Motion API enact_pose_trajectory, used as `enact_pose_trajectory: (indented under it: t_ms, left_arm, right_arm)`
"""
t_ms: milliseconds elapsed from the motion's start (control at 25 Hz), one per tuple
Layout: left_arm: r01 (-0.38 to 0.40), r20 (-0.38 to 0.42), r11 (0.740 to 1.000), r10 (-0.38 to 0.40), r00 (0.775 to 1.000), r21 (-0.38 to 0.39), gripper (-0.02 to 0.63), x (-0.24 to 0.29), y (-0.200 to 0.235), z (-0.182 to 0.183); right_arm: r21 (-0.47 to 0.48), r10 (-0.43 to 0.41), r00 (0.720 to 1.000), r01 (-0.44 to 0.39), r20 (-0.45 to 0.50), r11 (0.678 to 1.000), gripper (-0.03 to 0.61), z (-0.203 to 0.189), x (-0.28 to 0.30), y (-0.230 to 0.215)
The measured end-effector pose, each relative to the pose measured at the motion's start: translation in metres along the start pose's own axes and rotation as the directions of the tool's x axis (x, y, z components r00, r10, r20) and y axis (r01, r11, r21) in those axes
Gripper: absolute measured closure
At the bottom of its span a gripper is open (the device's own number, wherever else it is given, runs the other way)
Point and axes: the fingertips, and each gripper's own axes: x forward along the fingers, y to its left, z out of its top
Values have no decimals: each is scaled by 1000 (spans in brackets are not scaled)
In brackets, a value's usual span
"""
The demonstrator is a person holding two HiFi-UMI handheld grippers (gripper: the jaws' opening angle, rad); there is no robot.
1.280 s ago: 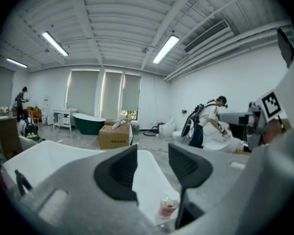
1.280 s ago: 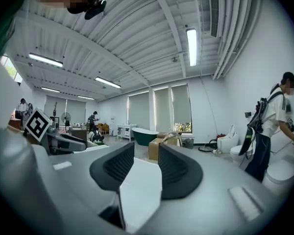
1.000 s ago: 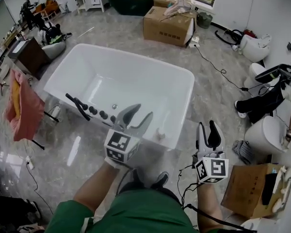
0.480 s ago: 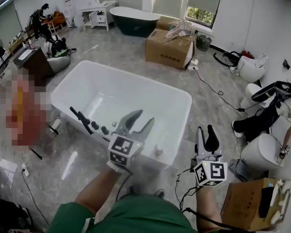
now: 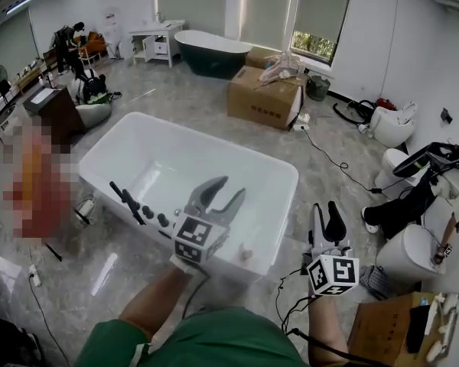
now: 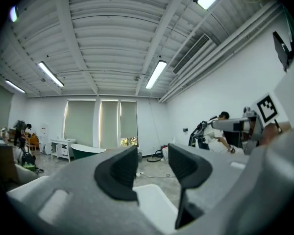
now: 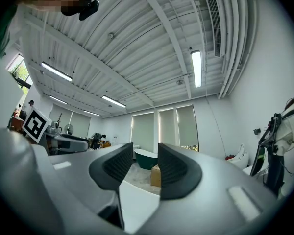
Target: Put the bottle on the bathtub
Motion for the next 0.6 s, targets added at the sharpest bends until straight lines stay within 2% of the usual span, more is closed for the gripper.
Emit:
enact_pose_trajectory:
  t_ms: [200, 600]
  left_arm:
    - [2, 0, 1000, -2, 1000, -6, 422, 5, 1, 0]
    - [3, -2, 1000, -3, 1000, -9, 422, 23, -1, 0]
  right_arm:
    - [26, -4, 1000, 3, 26, 1000, 424, -2, 3, -3]
    - [18, 21, 1000, -21, 6, 1000, 425, -10, 16, -14]
